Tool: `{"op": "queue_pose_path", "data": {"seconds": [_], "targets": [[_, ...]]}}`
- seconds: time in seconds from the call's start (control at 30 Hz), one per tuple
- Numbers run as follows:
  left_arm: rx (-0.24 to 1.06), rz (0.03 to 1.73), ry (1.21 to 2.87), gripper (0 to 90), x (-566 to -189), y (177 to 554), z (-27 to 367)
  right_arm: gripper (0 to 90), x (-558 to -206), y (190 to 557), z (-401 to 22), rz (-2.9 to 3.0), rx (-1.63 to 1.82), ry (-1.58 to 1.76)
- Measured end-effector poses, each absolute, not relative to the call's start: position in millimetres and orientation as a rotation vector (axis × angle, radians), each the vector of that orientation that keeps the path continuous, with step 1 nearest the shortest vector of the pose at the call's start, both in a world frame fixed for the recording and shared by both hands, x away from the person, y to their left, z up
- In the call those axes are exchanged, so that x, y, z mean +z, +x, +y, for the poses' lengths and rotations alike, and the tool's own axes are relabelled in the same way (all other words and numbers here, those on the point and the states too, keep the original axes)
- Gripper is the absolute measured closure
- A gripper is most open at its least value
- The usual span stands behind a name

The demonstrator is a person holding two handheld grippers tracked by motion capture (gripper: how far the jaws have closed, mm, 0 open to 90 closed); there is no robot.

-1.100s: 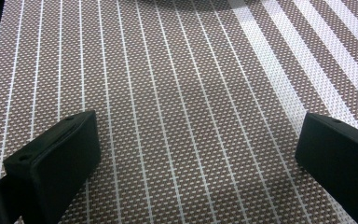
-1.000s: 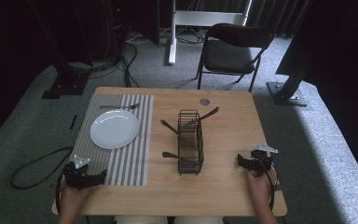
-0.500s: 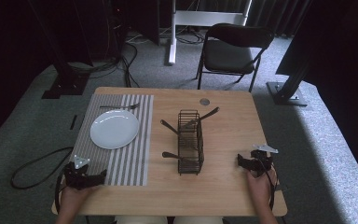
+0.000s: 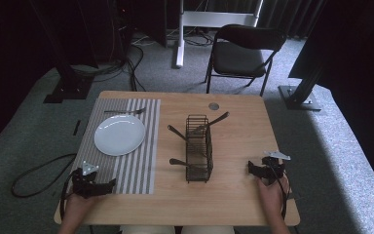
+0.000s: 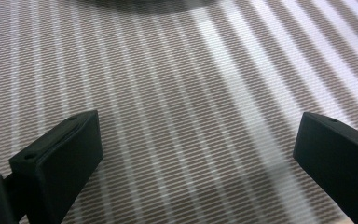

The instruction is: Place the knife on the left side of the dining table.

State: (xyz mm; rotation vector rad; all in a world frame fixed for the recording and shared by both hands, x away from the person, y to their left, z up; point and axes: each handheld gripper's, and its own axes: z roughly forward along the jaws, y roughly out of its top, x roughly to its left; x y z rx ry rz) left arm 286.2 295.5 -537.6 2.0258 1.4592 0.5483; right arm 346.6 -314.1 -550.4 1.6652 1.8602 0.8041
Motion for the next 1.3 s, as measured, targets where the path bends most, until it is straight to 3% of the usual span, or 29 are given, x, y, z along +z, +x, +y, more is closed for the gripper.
{"op": "queue_pose_path", "data": {"seconds": [0.47,1.3], "targets": [[0.539,1.308,2.101,3.7,-509,301,254,11.9,-550,346,-314,1.859,0.804,1.665],[0.457,0.996,2.081,3.7,-438,333,183,11.9,-550,347,-314,1.860,0.804,1.664]]}}
